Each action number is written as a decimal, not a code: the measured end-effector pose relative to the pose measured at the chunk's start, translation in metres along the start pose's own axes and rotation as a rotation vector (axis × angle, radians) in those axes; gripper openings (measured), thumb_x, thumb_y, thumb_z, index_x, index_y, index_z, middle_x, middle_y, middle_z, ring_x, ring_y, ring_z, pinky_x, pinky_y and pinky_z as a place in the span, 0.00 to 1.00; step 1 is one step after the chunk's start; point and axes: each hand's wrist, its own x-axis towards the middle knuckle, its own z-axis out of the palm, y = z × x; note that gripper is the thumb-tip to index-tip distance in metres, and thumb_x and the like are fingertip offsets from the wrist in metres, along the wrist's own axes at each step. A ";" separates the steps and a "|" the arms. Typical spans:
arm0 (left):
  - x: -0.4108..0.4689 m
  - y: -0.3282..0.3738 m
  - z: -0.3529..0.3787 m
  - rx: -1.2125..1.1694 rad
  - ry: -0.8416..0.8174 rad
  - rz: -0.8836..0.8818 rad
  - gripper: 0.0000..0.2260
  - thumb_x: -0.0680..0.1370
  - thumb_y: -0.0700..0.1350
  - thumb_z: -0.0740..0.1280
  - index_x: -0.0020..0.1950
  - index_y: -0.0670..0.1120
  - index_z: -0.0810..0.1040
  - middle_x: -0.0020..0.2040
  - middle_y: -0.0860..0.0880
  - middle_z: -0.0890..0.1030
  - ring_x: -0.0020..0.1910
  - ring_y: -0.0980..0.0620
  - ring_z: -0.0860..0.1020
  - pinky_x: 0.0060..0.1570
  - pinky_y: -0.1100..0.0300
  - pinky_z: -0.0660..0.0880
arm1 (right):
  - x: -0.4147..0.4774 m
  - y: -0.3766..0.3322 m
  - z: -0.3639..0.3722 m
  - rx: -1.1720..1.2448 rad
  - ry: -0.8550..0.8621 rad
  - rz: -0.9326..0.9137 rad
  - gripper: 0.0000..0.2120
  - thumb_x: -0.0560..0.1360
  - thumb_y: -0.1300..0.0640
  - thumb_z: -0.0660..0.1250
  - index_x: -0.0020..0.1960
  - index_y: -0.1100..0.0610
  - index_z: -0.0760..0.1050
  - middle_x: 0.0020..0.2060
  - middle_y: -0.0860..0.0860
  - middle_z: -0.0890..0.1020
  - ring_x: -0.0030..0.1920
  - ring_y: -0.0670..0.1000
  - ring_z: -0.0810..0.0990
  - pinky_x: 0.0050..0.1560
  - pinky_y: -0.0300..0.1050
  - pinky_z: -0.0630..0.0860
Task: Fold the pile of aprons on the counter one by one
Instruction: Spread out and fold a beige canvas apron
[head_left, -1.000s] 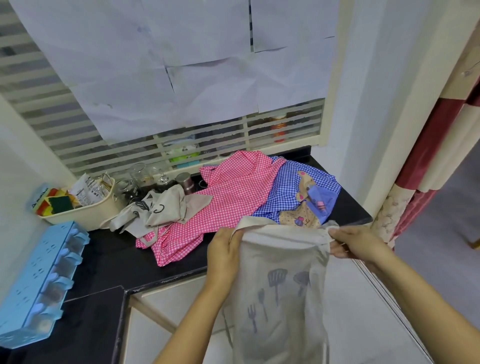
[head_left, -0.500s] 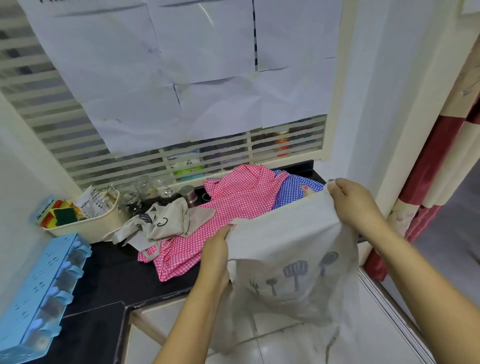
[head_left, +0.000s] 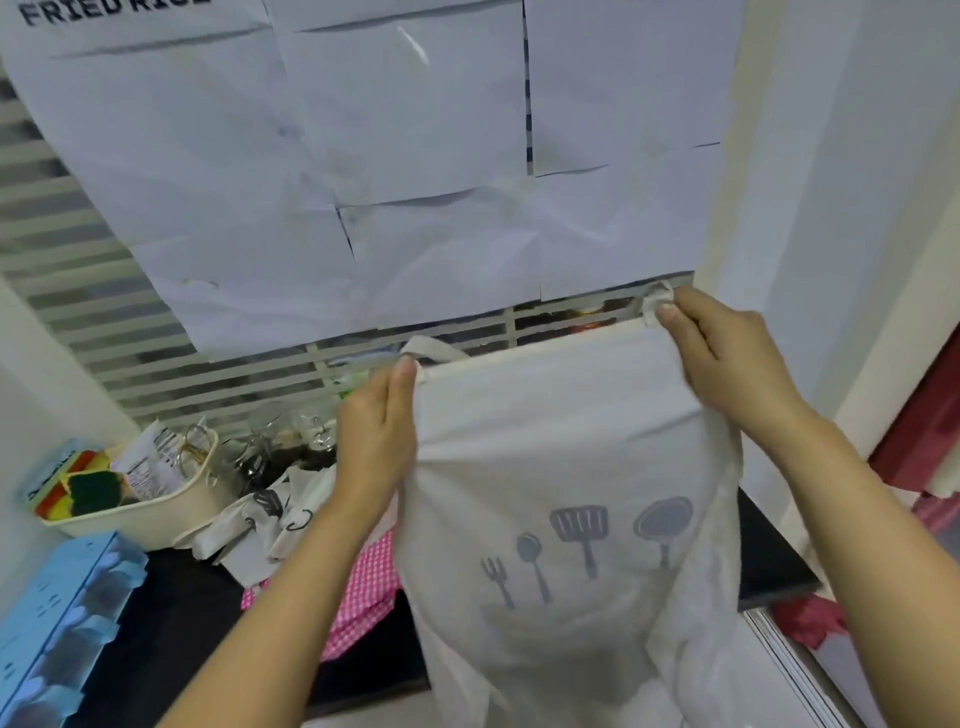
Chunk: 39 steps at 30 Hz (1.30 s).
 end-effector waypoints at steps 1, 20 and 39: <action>0.017 0.001 0.004 0.049 0.001 0.063 0.15 0.83 0.46 0.57 0.41 0.45 0.77 0.32 0.54 0.76 0.31 0.63 0.73 0.31 0.60 0.66 | 0.014 0.006 0.004 -0.039 0.014 -0.063 0.13 0.81 0.52 0.56 0.39 0.54 0.64 0.26 0.48 0.67 0.30 0.56 0.66 0.33 0.49 0.54; 0.152 -0.207 0.199 0.311 -0.096 -0.654 0.12 0.80 0.39 0.57 0.39 0.40 0.74 0.37 0.40 0.79 0.37 0.42 0.76 0.34 0.56 0.70 | 0.135 0.201 0.273 -0.162 -0.506 0.459 0.13 0.79 0.56 0.61 0.39 0.57 0.77 0.34 0.52 0.78 0.35 0.50 0.77 0.35 0.38 0.72; 0.010 -0.213 0.170 0.593 -0.640 -0.678 0.21 0.74 0.62 0.67 0.32 0.50 0.65 0.28 0.54 0.70 0.32 0.51 0.74 0.31 0.60 0.63 | 0.051 0.224 0.331 -0.043 -0.676 0.217 0.19 0.71 0.71 0.61 0.58 0.56 0.76 0.60 0.56 0.75 0.60 0.57 0.74 0.62 0.41 0.67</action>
